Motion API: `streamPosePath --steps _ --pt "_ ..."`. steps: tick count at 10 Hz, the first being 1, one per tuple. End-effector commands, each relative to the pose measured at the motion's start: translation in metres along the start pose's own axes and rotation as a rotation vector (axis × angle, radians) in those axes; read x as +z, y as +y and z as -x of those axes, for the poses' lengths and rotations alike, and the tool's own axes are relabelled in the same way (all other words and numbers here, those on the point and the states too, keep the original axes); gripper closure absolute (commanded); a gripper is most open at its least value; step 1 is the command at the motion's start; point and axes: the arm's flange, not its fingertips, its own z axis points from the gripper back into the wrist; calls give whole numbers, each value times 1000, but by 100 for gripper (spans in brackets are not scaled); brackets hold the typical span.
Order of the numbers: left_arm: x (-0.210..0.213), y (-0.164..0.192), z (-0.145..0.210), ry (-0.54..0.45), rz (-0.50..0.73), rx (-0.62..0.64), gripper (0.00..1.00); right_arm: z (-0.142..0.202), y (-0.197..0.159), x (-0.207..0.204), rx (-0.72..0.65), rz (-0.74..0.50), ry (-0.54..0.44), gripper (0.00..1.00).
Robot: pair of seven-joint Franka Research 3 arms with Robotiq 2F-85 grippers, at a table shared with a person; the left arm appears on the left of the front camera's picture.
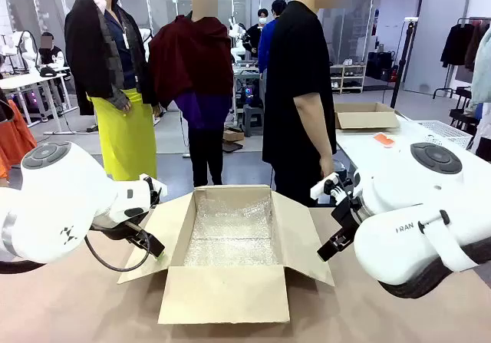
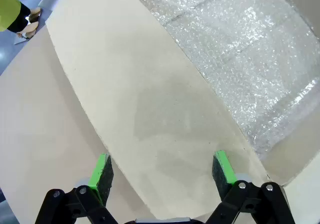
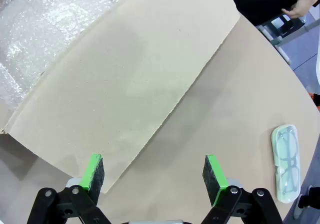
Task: Pack the glasses set securely to prepare it for shipping.
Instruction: Place the Glasses case inside the Package Box.
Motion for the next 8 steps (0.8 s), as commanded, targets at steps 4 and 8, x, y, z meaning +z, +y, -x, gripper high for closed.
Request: streamPosePath --steps 4,8 --pt "0 0 0 0 0 0 0 0 0 0 0 0 0 0" --pt "0 0 0 0 0 0 0 0 0 0 0 0 0 0"
